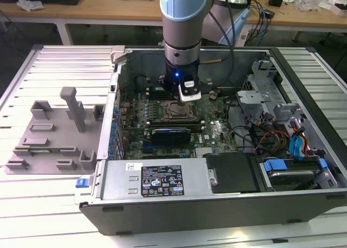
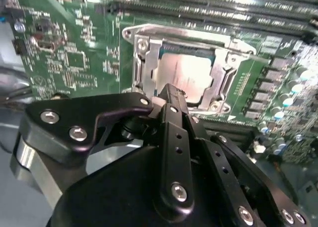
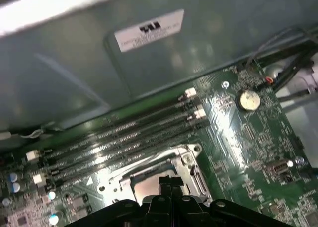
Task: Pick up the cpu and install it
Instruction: 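Install the first cpu locking lever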
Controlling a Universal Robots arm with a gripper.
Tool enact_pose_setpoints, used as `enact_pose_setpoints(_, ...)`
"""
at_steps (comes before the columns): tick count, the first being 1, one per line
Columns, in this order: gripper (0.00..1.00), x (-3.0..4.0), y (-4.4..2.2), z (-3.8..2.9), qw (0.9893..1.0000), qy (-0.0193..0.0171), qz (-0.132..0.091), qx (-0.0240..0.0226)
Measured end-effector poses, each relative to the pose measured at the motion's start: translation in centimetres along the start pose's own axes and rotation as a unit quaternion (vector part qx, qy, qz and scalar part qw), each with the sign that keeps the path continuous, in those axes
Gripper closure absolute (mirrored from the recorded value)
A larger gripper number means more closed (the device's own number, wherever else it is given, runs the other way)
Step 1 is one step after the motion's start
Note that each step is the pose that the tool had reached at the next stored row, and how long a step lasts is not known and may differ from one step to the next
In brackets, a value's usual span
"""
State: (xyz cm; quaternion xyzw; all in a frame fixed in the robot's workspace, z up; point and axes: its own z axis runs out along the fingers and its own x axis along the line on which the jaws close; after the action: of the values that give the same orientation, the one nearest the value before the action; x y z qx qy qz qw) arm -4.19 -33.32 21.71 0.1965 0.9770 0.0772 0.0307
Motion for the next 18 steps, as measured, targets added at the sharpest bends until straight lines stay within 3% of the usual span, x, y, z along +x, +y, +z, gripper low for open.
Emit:
enact_pose_setpoints(1,0.89,-0.01,-0.03,-0.01,1.0000,-0.0003,0.002,0.0080)
enact_pose_setpoints(3,0.89,-0.02,-0.04,-0.02,0.9998,-0.0009,0.004,0.0175)
enact_pose_setpoints(4,0.89,-0.02,-0.04,-0.02,0.9996,-0.0019,0.007,0.0266)
enact_pose_setpoints(6,0.89,-0.02,0.02,0.00,0.9988,-0.0080,0.009,0.0470)
enact_pose_setpoints(7,0.89,0.05,0.18,0.02,0.9986,-0.0101,0.009,0.0519)
enact_pose_setpoints(8,0.89,0.07,0.25,0.01,0.9985,-0.0102,0.009,0.0524)
enact_pose_setpoints(10,0.89,0.05,0.41,-0.89,0.9985,-0.0103,0.009,0.0523)
enact_pose_setpoints(13,0.89,0.04,0.50,-1.42,0.9985,-0.0103,0.009,0.0524)
enact_pose_setpoints(18,0.89,0.04,0.50,-1.43,0.9985,-0.0109,0.009,0.0537)
